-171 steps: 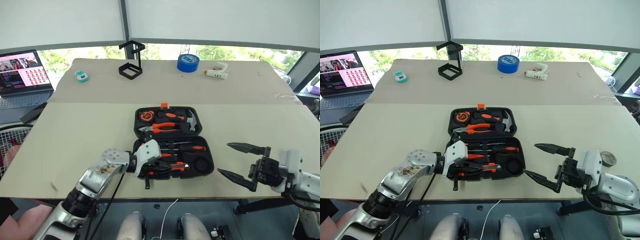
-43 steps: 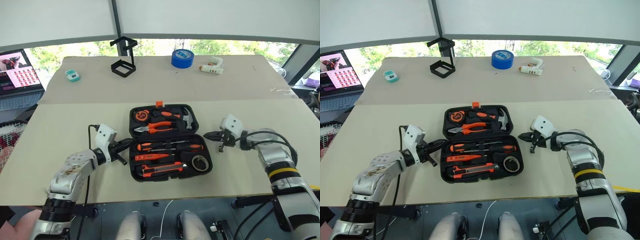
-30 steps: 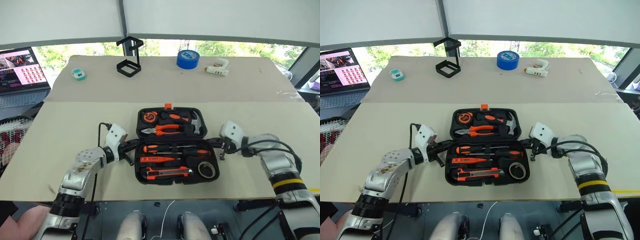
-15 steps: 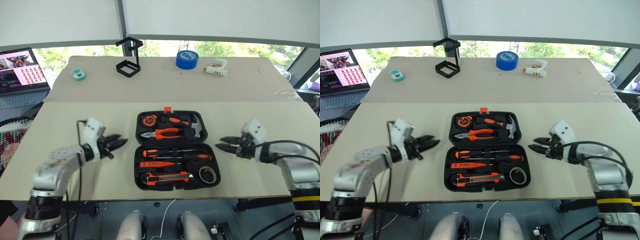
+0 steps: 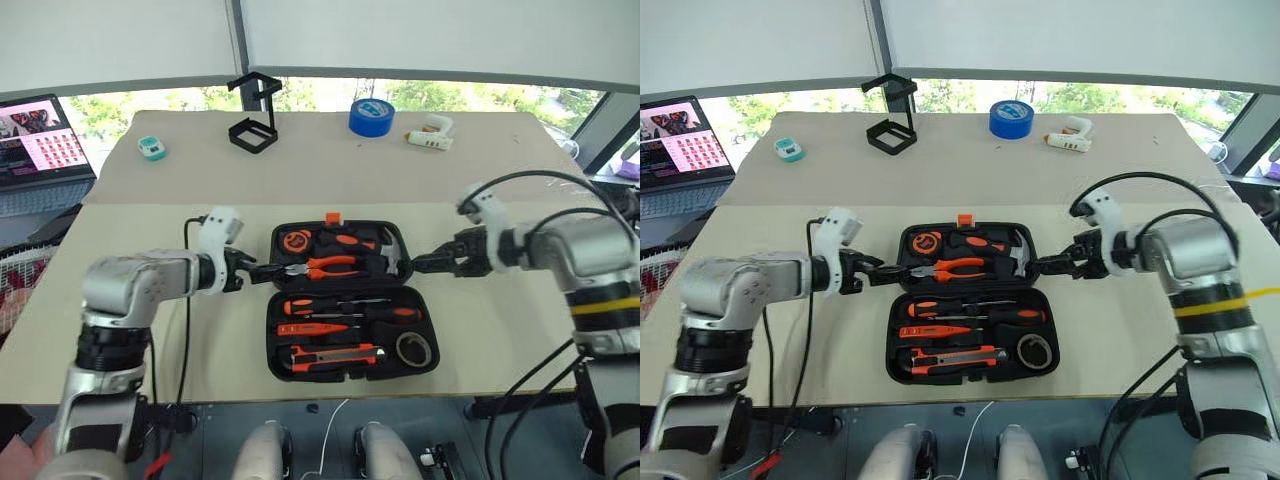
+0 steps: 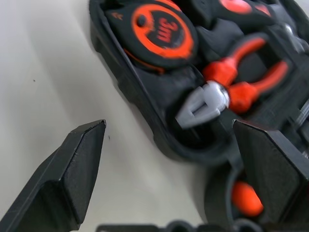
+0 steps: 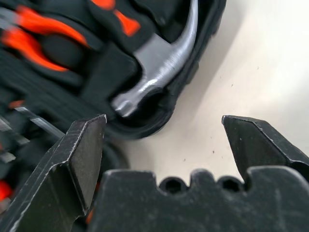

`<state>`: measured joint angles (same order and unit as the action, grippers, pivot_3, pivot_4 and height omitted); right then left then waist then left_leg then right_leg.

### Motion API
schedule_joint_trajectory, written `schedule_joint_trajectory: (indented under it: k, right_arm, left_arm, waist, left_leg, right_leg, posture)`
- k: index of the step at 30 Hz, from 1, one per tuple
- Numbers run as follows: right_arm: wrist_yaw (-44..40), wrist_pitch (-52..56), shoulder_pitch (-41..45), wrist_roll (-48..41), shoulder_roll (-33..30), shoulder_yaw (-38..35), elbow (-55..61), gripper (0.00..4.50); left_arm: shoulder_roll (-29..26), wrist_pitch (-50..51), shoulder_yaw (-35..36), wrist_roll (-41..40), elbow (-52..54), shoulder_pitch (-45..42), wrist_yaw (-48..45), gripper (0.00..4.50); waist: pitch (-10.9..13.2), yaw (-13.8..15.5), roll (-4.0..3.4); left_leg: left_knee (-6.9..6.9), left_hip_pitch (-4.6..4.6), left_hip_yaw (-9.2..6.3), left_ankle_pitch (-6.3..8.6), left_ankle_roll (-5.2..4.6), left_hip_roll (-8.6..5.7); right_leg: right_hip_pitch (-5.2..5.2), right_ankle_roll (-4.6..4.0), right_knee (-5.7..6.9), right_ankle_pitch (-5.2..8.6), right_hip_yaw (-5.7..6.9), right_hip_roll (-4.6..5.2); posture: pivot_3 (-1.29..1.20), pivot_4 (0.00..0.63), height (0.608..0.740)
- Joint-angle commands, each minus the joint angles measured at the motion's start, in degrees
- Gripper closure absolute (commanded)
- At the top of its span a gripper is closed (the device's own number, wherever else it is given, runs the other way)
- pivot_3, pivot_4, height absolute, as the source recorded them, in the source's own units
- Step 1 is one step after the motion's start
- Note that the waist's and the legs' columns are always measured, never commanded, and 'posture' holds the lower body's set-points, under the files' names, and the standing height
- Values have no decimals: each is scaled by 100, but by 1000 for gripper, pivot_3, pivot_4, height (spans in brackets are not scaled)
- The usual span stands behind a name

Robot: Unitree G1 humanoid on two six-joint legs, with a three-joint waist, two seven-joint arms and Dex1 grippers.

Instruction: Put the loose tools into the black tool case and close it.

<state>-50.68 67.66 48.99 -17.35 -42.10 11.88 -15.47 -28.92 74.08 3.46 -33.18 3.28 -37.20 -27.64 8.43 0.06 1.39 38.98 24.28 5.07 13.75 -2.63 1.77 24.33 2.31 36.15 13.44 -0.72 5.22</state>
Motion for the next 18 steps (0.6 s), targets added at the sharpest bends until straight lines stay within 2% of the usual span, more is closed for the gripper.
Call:
schedule_joint_trajectory:
  k: [1,5,8,11,18]
  right_arm:
    - [299,-231,243,208,157,-109,-379,33]
    - [421,-141,330,267,262,-143,-646,33]
    - [460,-112,382,396,234,-13,-775,758]
    - [641,-33,490,552,331,64,-1051,1764]
    - [664,74,589,589,558,217,-1497,4091]
  left_arm:
    - [83,9,126,105,-24,-32,207,0]
    - [120,21,75,182,-40,-3,287,0]
    - [142,28,-8,233,-98,-36,309,0]
    - [210,-65,-161,348,-300,-75,342,681]
    - [577,-285,-86,481,-586,-106,469,3248]
  waist:
    - [0,3,0]
    - [0,-21,0]
    - [0,-21,0]
    - [0,4,0]
    - [-17,50,20]
  left_leg:
    - [0,1,0,-1,2,0]
    - [-2,2,1,-12,20,1]
    - [-4,1,-1,-9,16,1]
    - [-1,0,-4,-2,3,-2]
    - [6,-24,-6,-13,-5,-4]
  right_leg:
    - [-1,2,2,-1,0,1]
    - [-3,5,2,-4,0,0]
    - [-3,6,0,-3,2,1]
    - [-8,6,-2,-4,5,4]
    - [-33,-1,-4,-15,6,7]
  posture:
    - [0,150,740]
    - [0,150,740]
    - [0,150,740]
    - [0,150,740]
    - [0,150,740]
